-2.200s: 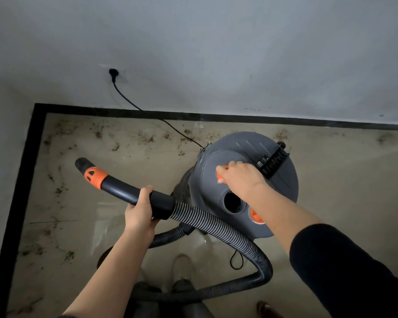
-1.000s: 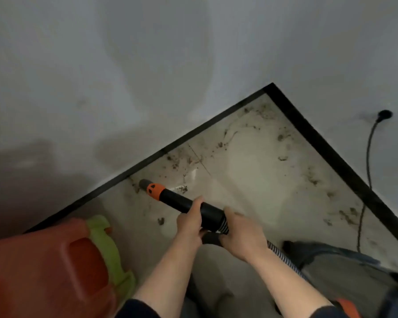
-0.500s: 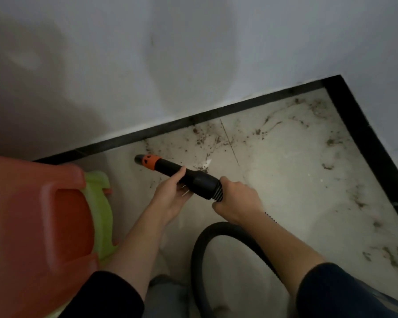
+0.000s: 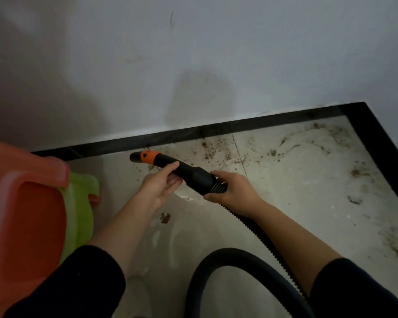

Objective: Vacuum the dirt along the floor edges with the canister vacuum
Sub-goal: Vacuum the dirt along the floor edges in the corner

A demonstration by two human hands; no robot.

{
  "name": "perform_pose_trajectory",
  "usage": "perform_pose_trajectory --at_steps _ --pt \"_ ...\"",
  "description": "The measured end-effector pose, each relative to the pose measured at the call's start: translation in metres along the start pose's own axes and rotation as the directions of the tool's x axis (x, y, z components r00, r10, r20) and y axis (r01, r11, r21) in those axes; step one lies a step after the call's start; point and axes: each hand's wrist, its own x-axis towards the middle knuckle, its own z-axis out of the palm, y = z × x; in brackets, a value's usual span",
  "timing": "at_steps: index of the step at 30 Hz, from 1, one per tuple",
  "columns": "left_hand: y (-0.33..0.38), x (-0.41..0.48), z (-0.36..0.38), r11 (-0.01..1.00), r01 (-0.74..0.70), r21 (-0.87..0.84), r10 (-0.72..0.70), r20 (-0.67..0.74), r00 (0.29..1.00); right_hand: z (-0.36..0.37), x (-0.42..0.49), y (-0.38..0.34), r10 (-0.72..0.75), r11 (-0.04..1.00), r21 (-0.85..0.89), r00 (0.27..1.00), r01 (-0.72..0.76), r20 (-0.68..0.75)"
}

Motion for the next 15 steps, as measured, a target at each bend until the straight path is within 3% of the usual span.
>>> perform_pose_trajectory --at_steps 3,9,15 --pt "-0.007 0.013 -0.006 0.999 -0.015 -0.037 0.015 0.013 1.0 -0.002 0.014 0.007 -0.03 0.999 0.04 0.999 0.03 0.01" --pt "-0.032 0.039 -0.013 0.991 0.002 -0.132 -0.001 0.003 1.0 -0.001 0.035 0.019 -0.009 0.998 -0.067 0.995 0.015 0.099" --pt "-0.034 0.049 -0.01 0.979 -0.001 -0.203 0.0 -0.007 1.0 0.009 0.046 0.021 -0.025 0.995 -0.091 0.998 0.031 0.064"
